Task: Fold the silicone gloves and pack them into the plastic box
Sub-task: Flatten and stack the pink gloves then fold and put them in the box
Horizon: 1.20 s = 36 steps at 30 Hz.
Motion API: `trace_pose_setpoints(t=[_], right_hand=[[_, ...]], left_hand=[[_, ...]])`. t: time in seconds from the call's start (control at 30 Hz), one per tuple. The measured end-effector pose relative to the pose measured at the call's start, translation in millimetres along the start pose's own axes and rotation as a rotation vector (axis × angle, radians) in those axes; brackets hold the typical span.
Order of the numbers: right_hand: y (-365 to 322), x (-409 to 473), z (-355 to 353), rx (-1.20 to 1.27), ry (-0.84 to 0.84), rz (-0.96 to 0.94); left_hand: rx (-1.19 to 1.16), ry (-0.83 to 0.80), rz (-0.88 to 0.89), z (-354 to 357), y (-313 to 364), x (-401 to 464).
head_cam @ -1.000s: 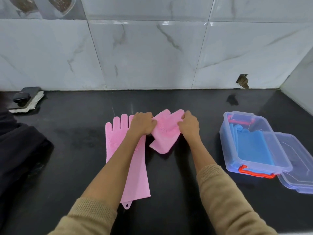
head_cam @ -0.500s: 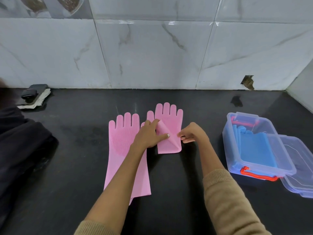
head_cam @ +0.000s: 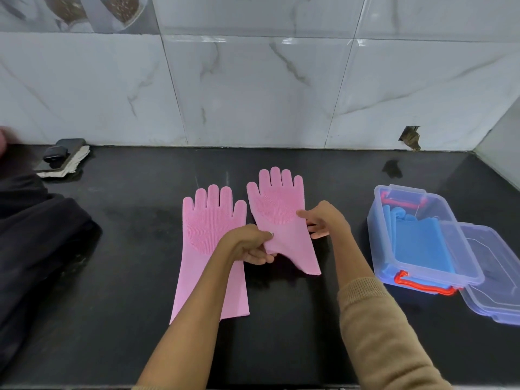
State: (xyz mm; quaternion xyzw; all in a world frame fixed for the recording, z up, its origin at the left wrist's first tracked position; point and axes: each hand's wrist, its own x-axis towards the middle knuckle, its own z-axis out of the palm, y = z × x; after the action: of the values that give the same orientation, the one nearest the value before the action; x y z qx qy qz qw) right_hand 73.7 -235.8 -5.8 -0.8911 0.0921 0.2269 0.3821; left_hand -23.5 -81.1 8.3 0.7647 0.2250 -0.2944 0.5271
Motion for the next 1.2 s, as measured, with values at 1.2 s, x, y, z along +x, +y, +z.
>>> trace_pose_setpoints(t=[1.2], right_hand=[[16.4,-33.9,-6.9,-0.258,-0.184,0.147]], left_hand=[[0.287,0.083,-0.133,-4.1,-17.2,-6.7]])
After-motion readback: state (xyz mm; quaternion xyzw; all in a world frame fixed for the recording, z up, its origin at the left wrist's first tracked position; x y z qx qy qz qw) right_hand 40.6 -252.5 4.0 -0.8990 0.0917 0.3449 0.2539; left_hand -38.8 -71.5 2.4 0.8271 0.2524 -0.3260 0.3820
